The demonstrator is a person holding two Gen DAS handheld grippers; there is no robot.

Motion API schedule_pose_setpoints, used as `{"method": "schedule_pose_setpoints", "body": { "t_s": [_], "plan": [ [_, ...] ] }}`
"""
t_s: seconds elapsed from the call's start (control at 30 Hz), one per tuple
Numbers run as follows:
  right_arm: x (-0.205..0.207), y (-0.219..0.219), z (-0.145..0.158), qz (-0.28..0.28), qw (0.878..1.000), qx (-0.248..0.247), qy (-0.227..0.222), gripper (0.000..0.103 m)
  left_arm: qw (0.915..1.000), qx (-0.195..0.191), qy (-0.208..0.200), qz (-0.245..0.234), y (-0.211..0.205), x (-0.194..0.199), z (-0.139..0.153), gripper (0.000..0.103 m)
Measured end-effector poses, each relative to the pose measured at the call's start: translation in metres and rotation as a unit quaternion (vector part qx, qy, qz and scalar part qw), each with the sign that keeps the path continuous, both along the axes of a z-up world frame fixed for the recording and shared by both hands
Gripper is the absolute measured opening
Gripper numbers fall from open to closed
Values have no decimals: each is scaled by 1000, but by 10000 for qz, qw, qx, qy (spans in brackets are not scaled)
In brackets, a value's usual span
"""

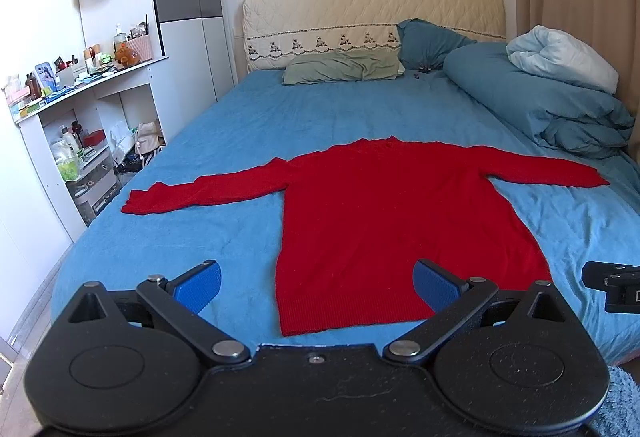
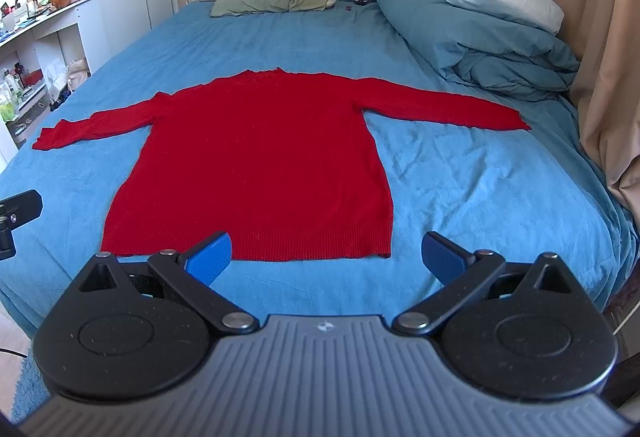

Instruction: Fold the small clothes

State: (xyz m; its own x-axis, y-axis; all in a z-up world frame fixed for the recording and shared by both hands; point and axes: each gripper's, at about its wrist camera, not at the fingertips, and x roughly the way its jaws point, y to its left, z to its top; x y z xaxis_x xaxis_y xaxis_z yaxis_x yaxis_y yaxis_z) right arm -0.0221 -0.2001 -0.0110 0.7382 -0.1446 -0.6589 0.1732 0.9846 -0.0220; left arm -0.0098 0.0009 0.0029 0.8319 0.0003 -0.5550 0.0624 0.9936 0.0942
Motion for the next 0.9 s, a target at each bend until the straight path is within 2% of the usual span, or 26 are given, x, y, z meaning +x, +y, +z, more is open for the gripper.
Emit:
{"method": "schedule_pose_setpoints", "body": {
  "t_s": [0.9],
  "plan": [
    [3,4,2,76,10000,-22,20,103,10000,-16,54,57,-1,3,1,103]
  ]
}}
